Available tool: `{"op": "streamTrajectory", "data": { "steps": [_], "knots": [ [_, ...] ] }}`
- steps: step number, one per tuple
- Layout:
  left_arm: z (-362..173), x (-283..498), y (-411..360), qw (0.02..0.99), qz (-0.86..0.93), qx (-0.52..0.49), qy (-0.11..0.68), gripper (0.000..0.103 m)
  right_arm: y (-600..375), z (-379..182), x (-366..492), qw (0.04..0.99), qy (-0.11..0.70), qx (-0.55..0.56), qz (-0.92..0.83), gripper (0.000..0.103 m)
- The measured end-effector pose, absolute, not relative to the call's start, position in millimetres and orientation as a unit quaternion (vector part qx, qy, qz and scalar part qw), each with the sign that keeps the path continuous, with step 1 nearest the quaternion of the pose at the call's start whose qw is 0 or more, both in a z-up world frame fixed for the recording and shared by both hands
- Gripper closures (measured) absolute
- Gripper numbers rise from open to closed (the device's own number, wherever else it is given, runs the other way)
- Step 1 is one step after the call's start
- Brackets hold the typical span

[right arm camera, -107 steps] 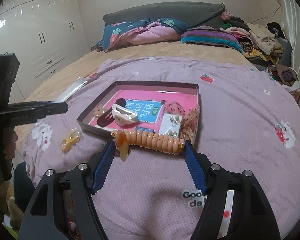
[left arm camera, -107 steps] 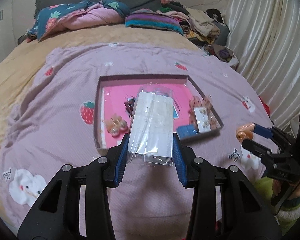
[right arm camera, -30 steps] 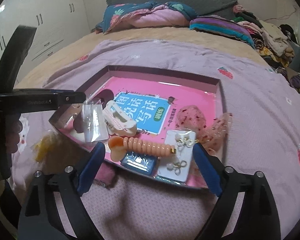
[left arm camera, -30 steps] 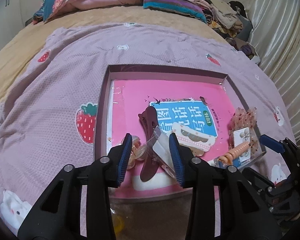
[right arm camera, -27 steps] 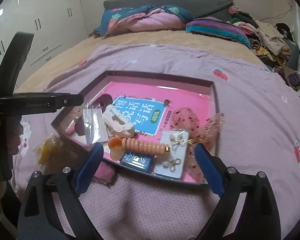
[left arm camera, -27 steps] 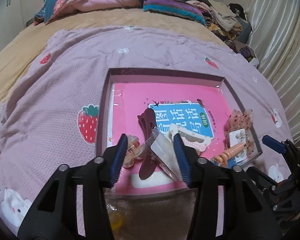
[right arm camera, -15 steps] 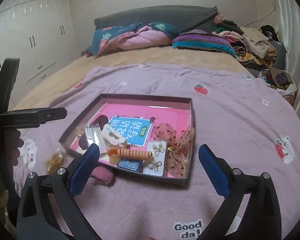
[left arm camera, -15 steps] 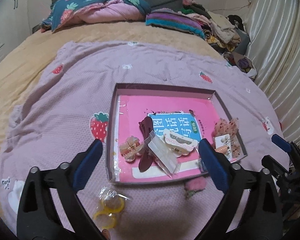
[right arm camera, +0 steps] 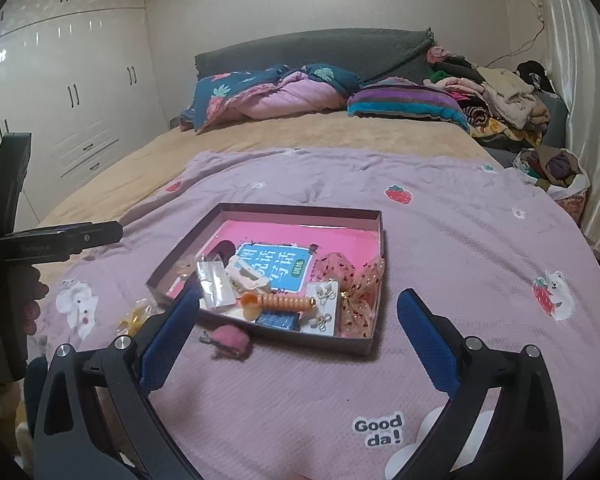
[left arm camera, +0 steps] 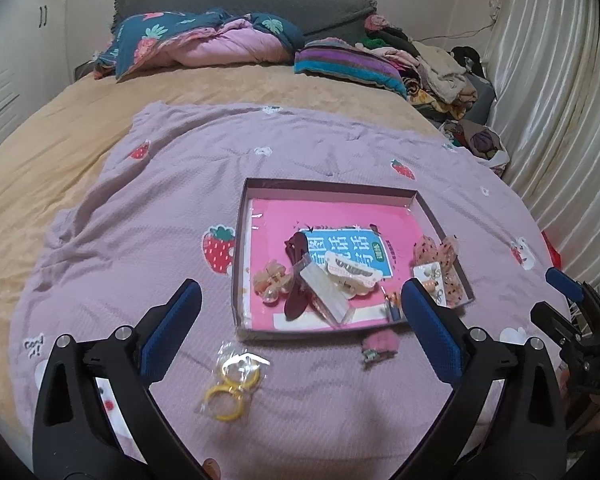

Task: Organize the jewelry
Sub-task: 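Withdraw both tools from the box toward the last items, then grasp the pink pompom clip with the right tool while the left tool grasps the yellow rings bag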

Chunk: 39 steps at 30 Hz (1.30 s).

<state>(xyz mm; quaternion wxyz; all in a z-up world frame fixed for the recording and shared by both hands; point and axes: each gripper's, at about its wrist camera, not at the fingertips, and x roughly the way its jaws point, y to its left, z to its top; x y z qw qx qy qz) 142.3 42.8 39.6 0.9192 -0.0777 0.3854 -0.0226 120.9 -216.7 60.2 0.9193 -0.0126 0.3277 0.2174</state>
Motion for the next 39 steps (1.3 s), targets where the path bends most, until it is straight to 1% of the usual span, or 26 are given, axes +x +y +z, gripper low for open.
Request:
{"op": "streamTrajectory", "data": {
  "steps": [9,16,21,26,27,28,29,30,31,32,33,34,35,38,39],
  "knots": [
    [7.6,125.5,62.9,0.906,0.002,-0.081,0.415,0.010,-199.4,44.3,106.9,0.905,0.353,-0.014,0.236,0.004],
    [-21.2,116.0,79.3,0.893,0.014,-0.082,0.442,0.010,-172.2,19.8,105.2,0.890,0.377,-0.028,0.254,0.004],
    [-51.0,114.0,92.6,0.879,0.025,-0.081,0.470,0.010,-152.6,-2.6,106.8,0.877,0.400,-0.039,0.263,0.004],
    [-71.4,115.4,99.3,0.872,0.022,-0.084,0.481,0.010,-138.7,-22.0,114.0,0.867,0.419,-0.042,0.266,0.004],
    [-75.0,116.8,99.0,0.871,0.021,-0.082,0.484,0.012,-138.0,-24.4,115.5,0.866,0.422,-0.039,0.266,0.004],
    [-79.6,118.4,98.5,0.869,0.017,-0.080,0.489,0.018,-136.8,-27.6,117.7,0.864,0.426,-0.036,0.266,0.004],
    [-82.9,119.5,97.6,0.867,0.014,-0.080,0.491,0.026,-135.4,-31.0,120.0,0.863,0.429,-0.034,0.266,0.004],
    [-86.6,121.0,97.1,0.865,0.010,-0.078,0.496,0.029,-134.7,-33.4,121.8,0.862,0.431,-0.033,0.265,0.004],
    [-89.9,122.2,95.2,0.863,0.005,-0.074,0.500,0.037,-133.7,-36.2,124.7,0.860,0.436,-0.031,0.264,0.004],
    [-94.3,123.3,92.1,0.862,0.001,-0.064,0.503,0.047,-132.5,-39.9,128.3,0.857,0.442,-0.024,0.263,0.004],
    [-96.3,124.2,90.0,0.861,0.000,-0.059,0.505,0.052,-131.6,-43.0,131.5,0.855,0.446,-0.019,0.264,0.004],
    [-99.2,124.2,88.6,0.860,-0.001,-0.054,0.508,0.060,-130.7,-45.5,134.0,0.853,0.450,-0.015,0.264,0.005],
    [-99.0,124.2,88.3,0.860,-0.004,-0.054,0.507,0.062,-129.7,-47.6,136.0,0.852,0.453,-0.013,0.264,0.005],
    [-95.6,122.8,90.4,0.862,-0.010,-0.061,0.503,0.063,-121.9,-56.8,144.9,0.850,0.458,-0.009,0.260,0.006],
    [-93.8,122.8,92.3,0.862,-0.013,-0.069,0.502,0.064,-119.6,-60.0,147.7,0.849,0.462,-0.005,0.259,0.016]
  ]
}}
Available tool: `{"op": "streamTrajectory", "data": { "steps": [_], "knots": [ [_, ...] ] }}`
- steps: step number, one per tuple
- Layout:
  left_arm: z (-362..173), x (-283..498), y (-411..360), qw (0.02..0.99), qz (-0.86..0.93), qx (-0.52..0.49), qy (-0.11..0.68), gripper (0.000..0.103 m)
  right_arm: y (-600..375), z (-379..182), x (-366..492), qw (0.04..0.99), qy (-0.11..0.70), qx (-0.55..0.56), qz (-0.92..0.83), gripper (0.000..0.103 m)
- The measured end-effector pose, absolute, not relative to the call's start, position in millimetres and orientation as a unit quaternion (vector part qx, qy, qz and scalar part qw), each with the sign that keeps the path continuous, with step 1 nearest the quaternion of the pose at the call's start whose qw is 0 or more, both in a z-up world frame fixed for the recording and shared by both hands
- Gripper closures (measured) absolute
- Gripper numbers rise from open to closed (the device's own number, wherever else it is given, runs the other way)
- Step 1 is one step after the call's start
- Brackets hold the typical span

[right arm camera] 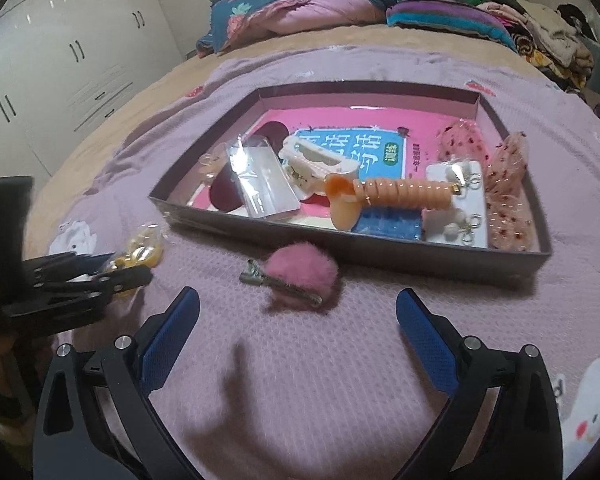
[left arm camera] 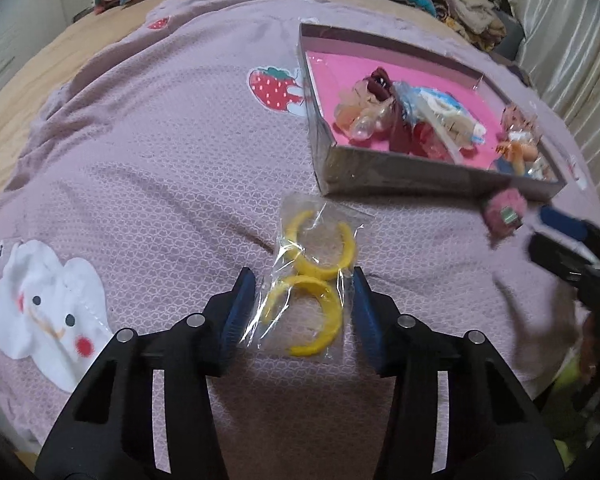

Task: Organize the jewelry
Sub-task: 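Grasp the pink pompom clip with the right tool while the left tool grasps the yellow rings bag, then lower the pompom clip into the box with the right tool while the left tool releases the rings bag there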

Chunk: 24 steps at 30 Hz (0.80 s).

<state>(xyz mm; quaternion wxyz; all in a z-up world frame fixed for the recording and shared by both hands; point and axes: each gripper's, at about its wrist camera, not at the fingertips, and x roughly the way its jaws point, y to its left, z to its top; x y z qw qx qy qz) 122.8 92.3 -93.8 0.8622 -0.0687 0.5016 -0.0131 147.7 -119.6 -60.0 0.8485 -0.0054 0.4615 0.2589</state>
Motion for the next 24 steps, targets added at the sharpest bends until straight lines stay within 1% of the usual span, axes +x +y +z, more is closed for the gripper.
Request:
{"op": "streamTrajectory", "data": {
  "steps": [1,3,4,6,8,10,16,24],
  "knots": [
    [-91.0,121.1,94.8,0.863,-0.014,-0.074,0.499,0.066,-117.5,-63.5,151.6,0.845,0.467,-0.001,0.259,0.024],
    [-85.4,118.1,97.5,0.866,-0.013,-0.077,0.493,0.067,-113.3,-70.4,158.0,0.841,0.478,0.004,0.254,0.029],
    [-81.8,116.6,98.7,0.868,-0.014,-0.079,0.490,0.067,-111.7,-72.9,160.3,0.842,0.479,0.005,0.249,0.038],
    [-75.8,114.7,100.7,0.871,-0.014,-0.082,0.485,0.067,-107.9,-73.1,160.7,0.846,0.470,0.000,0.252,0.050],
    [-69.6,112.0,102.8,0.873,-0.016,-0.086,0.480,0.067,-106.0,-71.1,158.1,0.847,0.464,0.000,0.259,0.052],
    [-65.0,111.9,102.4,0.874,-0.017,-0.090,0.477,0.067,-105.1,-68.5,155.2,0.848,0.459,-0.004,0.265,0.058],
    [-46.8,113.2,92.7,0.883,-0.024,-0.090,0.460,0.067,-107.6,-48.3,143.6,0.849,0.441,-0.005,0.292,0.060],
    [-18.2,124.2,74.2,0.894,-0.043,-0.080,0.439,0.067,-127.1,-7.5,133.6,0.861,0.405,0.009,0.307,0.060]
  ]
}}
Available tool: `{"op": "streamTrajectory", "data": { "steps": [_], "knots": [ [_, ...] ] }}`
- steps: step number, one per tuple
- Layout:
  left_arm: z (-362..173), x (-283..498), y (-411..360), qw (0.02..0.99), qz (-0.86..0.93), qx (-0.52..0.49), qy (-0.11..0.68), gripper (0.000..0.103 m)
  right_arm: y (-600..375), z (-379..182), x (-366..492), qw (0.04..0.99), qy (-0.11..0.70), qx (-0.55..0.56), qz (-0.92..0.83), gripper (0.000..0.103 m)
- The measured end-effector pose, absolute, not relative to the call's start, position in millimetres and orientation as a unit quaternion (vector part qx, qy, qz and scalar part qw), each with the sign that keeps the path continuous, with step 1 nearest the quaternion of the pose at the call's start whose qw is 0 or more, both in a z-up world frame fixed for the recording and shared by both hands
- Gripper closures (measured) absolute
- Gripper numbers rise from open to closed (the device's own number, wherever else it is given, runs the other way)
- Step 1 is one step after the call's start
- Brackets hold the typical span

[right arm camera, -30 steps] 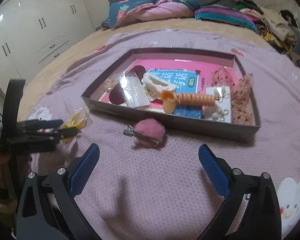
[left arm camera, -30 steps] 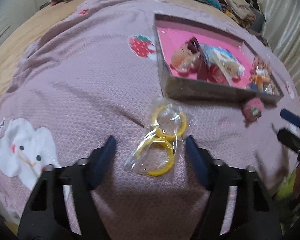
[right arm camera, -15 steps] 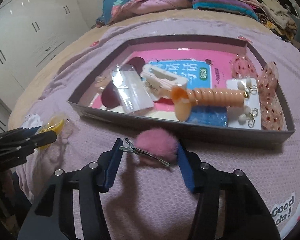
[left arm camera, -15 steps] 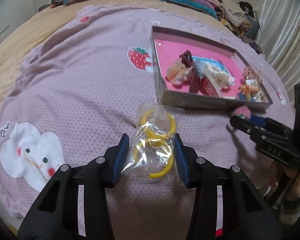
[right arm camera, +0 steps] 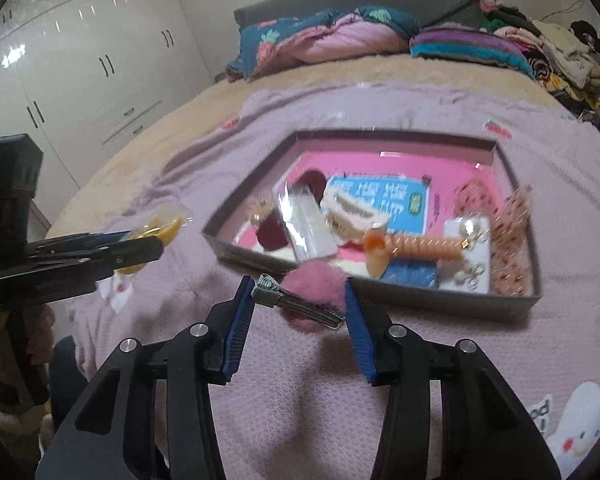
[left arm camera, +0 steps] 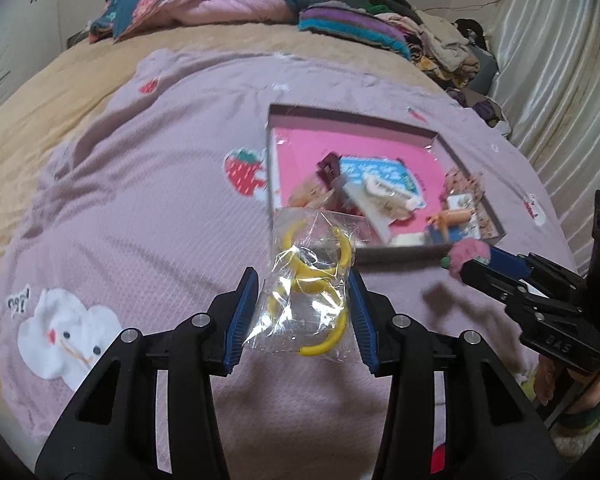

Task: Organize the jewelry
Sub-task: 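Lower the pompom clip into the box with the right tool while the left tool releases the rings bag there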

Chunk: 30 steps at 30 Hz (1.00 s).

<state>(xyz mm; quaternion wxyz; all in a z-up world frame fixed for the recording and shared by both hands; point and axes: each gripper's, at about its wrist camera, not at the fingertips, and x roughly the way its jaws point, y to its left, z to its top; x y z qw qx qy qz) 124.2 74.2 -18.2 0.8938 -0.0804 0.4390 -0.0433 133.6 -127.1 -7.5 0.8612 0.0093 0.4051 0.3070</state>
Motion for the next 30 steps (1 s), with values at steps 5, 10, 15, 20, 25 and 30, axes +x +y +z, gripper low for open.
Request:
{"op": "streamTrajectory", "data": {
  "steps": [5,10,15,20,25,30],
  "knots": [
    [-2.9,137.0,58.7,0.899,-0.057,-0.070,0.429,0.067,-150.2,17.2,135.3,0.874,0.386,0.024,0.296,0.060],
    [11.0,150.3,41.5,0.904,-0.073,-0.053,0.419,0.067,-171.0,32.7,139.5,0.885,0.371,0.038,0.278,0.060],
    [23.1,163.3,25.7,0.907,-0.085,-0.042,0.409,0.067,-189.2,44.3,147.6,0.895,0.358,0.047,0.262,0.060],
    [29.5,178.0,10.8,0.909,-0.095,-0.036,0.404,0.067,-204.8,51.5,157.1,0.903,0.349,0.053,0.244,0.060],
    [32.5,191.1,0.3,0.910,-0.102,-0.031,0.401,0.067,-215.3,55.9,163.6,0.911,0.340,0.048,0.228,0.060],
    [30.4,205.7,-7.2,0.908,-0.106,-0.032,0.403,0.067,-224.2,55.0,174.5,0.915,0.338,0.048,0.216,0.060]
  ]
}}
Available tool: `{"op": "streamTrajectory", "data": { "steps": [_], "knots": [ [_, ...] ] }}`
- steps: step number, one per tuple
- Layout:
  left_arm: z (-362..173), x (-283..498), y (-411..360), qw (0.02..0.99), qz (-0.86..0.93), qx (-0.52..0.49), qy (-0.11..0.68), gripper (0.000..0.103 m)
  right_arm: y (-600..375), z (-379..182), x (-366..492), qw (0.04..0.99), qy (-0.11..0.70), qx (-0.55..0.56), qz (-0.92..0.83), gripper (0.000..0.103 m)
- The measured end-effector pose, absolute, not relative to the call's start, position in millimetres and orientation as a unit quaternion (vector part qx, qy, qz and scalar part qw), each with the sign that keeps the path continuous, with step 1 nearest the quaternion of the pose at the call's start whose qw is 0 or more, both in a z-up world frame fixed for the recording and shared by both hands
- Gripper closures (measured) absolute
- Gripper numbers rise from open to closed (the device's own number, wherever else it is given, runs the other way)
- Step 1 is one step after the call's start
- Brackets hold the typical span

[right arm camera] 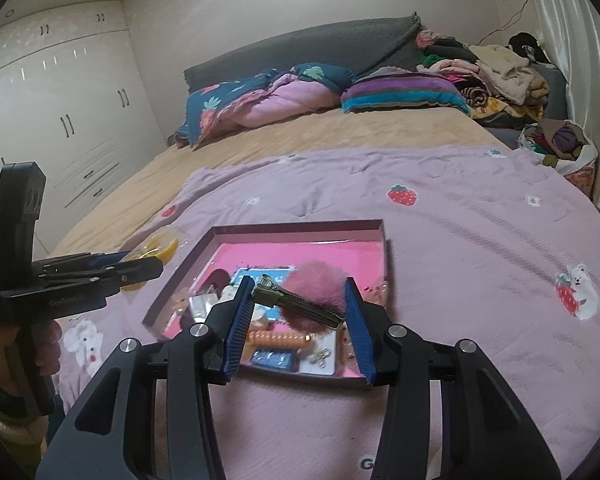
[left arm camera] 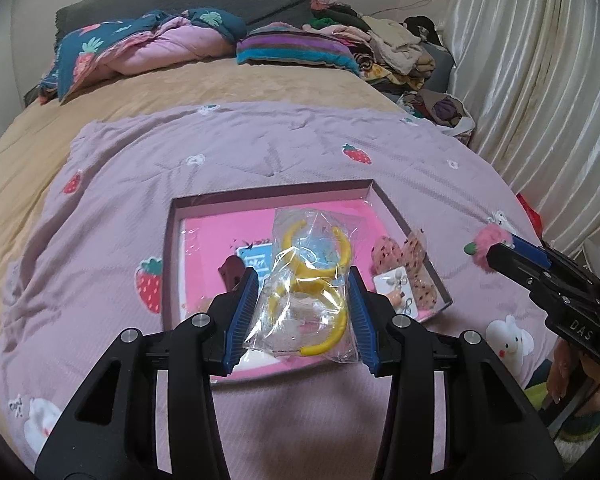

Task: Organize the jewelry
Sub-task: 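Lower the pompom clip into the box with the right tool while the left tool releases the rings bag there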

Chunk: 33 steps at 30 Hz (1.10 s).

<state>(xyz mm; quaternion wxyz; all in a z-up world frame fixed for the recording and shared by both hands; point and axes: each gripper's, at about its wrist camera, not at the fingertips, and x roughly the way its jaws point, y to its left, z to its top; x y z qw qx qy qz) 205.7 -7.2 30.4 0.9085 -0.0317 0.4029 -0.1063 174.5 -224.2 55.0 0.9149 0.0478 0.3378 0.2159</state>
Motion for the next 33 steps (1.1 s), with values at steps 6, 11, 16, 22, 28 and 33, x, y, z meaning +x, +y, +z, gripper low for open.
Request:
{"op": "streamTrajectory", "data": {
  "steps": [6,11,16,22,28,33],
  "knots": [
    [19.8,220.6,-14.0,0.904,-0.108,-0.033,0.412,0.067,-228.5,46.8,187.4,0.916,0.343,0.042,0.206,0.060],
    [5.1,231.6,-17.0,0.898,-0.108,-0.036,0.426,0.067,-227.7,33.8,198.6,0.912,0.355,0.039,0.202,0.060],
    [-7.2,245.6,-23.2,0.892,-0.111,-0.035,0.436,0.067,-222.9,16.7,207.4,0.906,0.371,0.032,0.202,0.060],
    [-22.5,257.7,-32.6,0.885,-0.115,-0.028,0.451,0.067,-214.5,-1.4,212.4,0.897,0.390,0.019,0.207,0.060],
    [-36.2,265.3,-38.4,0.880,-0.110,-0.017,0.462,0.066,-206.2,-15.7,217.3,0.893,0.400,0.004,0.207,0.060],
    [-43.8,269.5,-37.7,0.877,-0.101,-0.011,0.469,0.066,-194.6,-25.4,222.3,0.888,0.405,-0.010,0.218,0.060]
  ]
}}
